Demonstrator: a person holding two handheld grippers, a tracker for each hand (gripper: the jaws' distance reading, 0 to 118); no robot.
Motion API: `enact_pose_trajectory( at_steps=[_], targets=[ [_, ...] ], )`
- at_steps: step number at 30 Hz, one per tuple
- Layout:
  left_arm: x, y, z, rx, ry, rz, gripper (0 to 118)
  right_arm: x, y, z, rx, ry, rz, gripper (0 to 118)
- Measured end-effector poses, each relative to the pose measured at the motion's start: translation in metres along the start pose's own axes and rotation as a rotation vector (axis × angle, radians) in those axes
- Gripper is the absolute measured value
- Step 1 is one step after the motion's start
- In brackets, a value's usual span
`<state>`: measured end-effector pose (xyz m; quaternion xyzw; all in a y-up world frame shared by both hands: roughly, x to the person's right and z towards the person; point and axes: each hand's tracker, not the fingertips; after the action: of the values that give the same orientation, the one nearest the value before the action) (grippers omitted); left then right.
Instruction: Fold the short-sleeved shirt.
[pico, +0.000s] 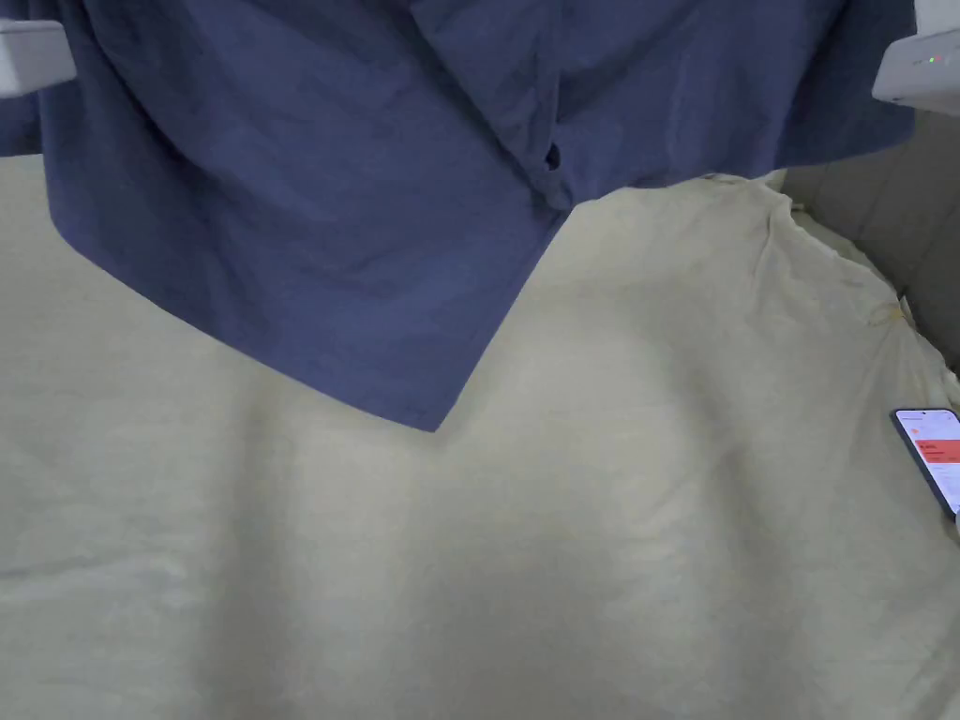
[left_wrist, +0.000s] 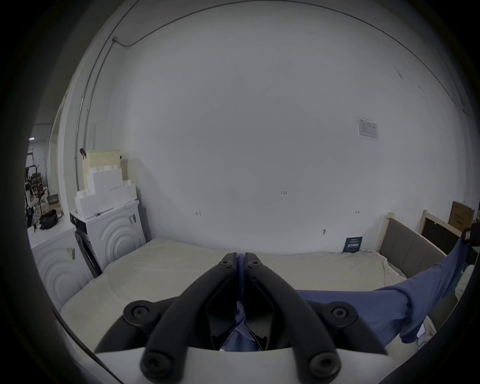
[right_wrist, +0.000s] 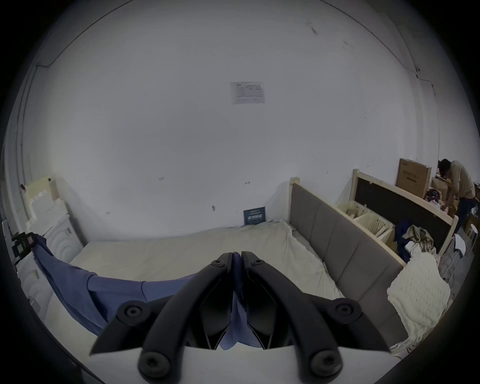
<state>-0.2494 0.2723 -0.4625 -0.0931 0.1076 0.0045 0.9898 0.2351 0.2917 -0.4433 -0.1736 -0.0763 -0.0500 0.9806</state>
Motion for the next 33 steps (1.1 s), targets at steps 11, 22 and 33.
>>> enact_pose_trajectory(
  at_steps=[11, 22, 33],
  targets=[
    [0.034, -0.036, -0.103, 0.016, -0.008, -0.062, 0, 0.005, -0.025, -0.115, 0.024, -0.014, -0.088, 6],
    [0.027, -0.189, -0.109, -0.264, -0.013, -0.125, 0, 0.018, -0.187, -0.156, -0.261, -0.037, -0.095, 6],
    [-0.029, -0.366, -0.005, -0.543, -0.053, -0.090, 0, 0.052, -0.372, -0.104, -0.540, -0.020, -0.081, 6]
  ],
)
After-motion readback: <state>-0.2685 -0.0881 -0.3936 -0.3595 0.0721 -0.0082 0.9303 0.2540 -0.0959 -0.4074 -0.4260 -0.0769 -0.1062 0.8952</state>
